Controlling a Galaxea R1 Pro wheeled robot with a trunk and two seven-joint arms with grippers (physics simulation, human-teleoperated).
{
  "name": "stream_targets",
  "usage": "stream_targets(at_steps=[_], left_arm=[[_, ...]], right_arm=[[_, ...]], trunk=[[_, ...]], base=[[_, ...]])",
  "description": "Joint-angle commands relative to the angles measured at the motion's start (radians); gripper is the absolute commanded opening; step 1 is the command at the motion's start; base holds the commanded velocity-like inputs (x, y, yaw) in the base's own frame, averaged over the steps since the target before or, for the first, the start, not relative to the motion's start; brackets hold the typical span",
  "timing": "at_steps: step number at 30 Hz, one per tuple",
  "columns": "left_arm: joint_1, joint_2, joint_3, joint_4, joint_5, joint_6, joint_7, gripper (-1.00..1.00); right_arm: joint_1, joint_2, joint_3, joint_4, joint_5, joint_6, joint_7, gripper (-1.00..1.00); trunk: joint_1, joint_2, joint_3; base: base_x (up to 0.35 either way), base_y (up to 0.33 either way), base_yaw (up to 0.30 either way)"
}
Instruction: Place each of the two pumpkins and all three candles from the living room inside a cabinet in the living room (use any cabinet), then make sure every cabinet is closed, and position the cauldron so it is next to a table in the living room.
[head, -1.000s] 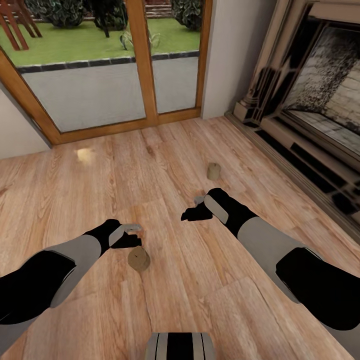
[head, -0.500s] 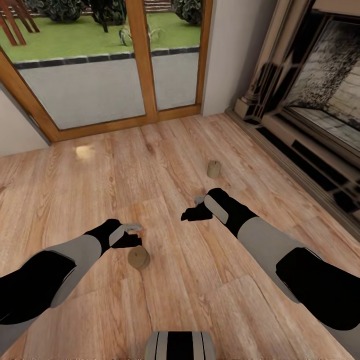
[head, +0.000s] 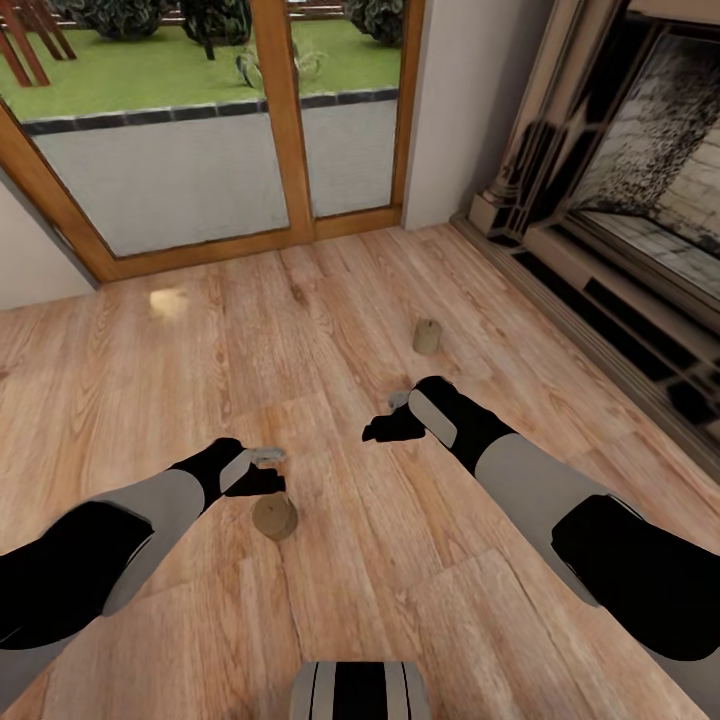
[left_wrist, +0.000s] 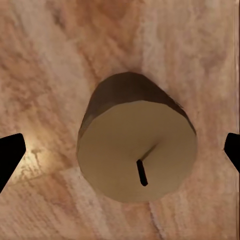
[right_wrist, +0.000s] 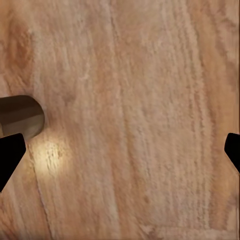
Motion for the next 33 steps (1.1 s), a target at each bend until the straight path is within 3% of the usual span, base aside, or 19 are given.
stream_targets(at_steps=[1, 7, 8, 12, 27, 33], left_arm=[[0.000, 0.000, -0.008, -0.001, 0.009, 0.004, 0.002, 1.00], [0.000, 0.000, -0.009, 0.002, 0.009, 0.004, 0.021, 1.00], [0.000, 0.000, -0.007, 0.001, 0.011, 0.004, 0.069, 1.00], [0.000, -0.001, -0.007, 0.002, 0.012, 0.004, 0.089, 1.00], [0.000, -0.002, -0.007, -0.002, 0.013, 0.004, 0.093, 1.00], [0.000, -0.002, -0.007, -0.002, 0.014, 0.005, 0.092, 1.00]], right_arm=[[-0.001, -0.001, 0.005, -0.001, -0.010, 0.001, -0.009, 1.00], [-0.001, -0.001, 0.005, -0.001, -0.010, 0.001, -0.009, 1.00], [-0.001, -0.001, 0.005, -0.002, -0.011, 0.001, -0.009, 1.00], [-0.001, -0.001, 0.005, -0.001, -0.010, 0.001, -0.009, 1.00], [-0.001, -0.001, 0.005, -0.001, -0.011, 0.001, -0.009, 1.00], [-0.001, -0.001, 0.005, -0.002, -0.011, 0.001, -0.009, 1.00]], trunk=[[0.000, 0.000, -0.001], [0.000, 0.000, -0.001], [0.000, 0.000, -0.001], [0.000, 0.000, -0.001], [0.000, 0.000, -0.001], [0.003, -0.002, -0.024]], base=[[0.127, -0.169, 0.000], [0.034, -0.045, 0.000], [0.002, -0.003, 0.000], [0.001, -0.001, 0.000], [0.000, 0.000, 0.000], [0.000, 0.000, 0.000]])
